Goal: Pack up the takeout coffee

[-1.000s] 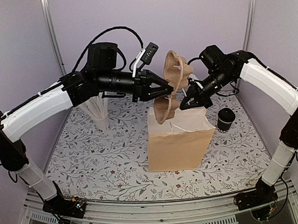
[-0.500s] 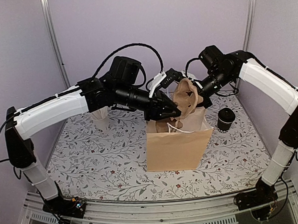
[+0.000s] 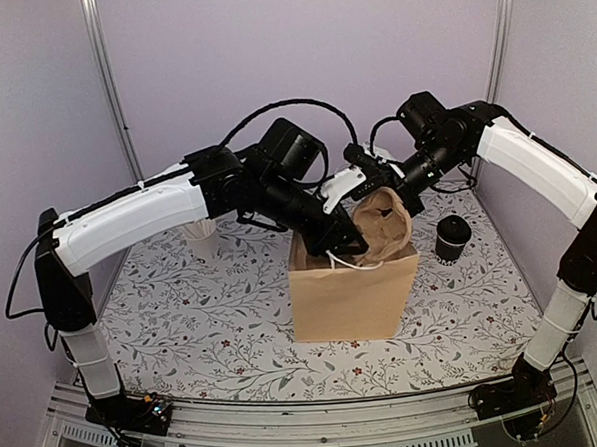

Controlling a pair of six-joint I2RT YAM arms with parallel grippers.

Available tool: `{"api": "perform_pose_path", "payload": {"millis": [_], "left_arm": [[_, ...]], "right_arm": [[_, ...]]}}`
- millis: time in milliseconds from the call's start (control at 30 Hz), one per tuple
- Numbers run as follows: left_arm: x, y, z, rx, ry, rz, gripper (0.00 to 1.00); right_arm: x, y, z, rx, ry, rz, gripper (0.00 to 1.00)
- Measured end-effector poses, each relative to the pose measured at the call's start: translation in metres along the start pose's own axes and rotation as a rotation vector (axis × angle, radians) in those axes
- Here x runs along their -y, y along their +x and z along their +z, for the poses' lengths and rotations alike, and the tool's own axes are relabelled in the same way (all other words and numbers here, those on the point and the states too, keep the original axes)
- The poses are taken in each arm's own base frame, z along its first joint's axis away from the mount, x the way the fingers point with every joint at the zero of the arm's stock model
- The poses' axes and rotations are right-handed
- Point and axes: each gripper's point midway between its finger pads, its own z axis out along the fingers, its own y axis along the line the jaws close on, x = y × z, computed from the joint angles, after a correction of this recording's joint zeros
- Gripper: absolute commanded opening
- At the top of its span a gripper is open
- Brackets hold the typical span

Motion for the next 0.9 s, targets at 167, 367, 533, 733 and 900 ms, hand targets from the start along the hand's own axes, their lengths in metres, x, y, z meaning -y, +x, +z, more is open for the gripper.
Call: {"api": "perform_pose_path", "payload": {"millis": [167, 367, 533, 733, 900], "left_arm": [[0.005, 0.018, 0.011, -0.095, -0.021, -0.015, 0.25], [0.005, 0.032, 0.010, -0.153, -0.035, -0.030, 0.25], [0.006, 0.040, 0.006, -0.196, -0.038, -0.044, 0.24], [0.008, 0.046, 0.003, -0.238, -0.033, -0.057, 0.24], [0.009, 0.052, 0.007, -0.267, -0.028, -0.058, 0.24]], "right_arm": [[0.001, 0.001, 0.001, -0.003, -0.002, 0.003, 0.00], [0.000, 0.002, 0.002, -0.005, -0.005, 0.006, 0.12], [0.001, 0.004, 0.002, -0.017, 0.003, 0.027, 0.49], [0.005, 0.015, 0.001, -0.075, 0.035, 0.033, 0.68], [0.005, 0.030, -0.001, -0.142, 0.050, 0.046, 0.75]]}}
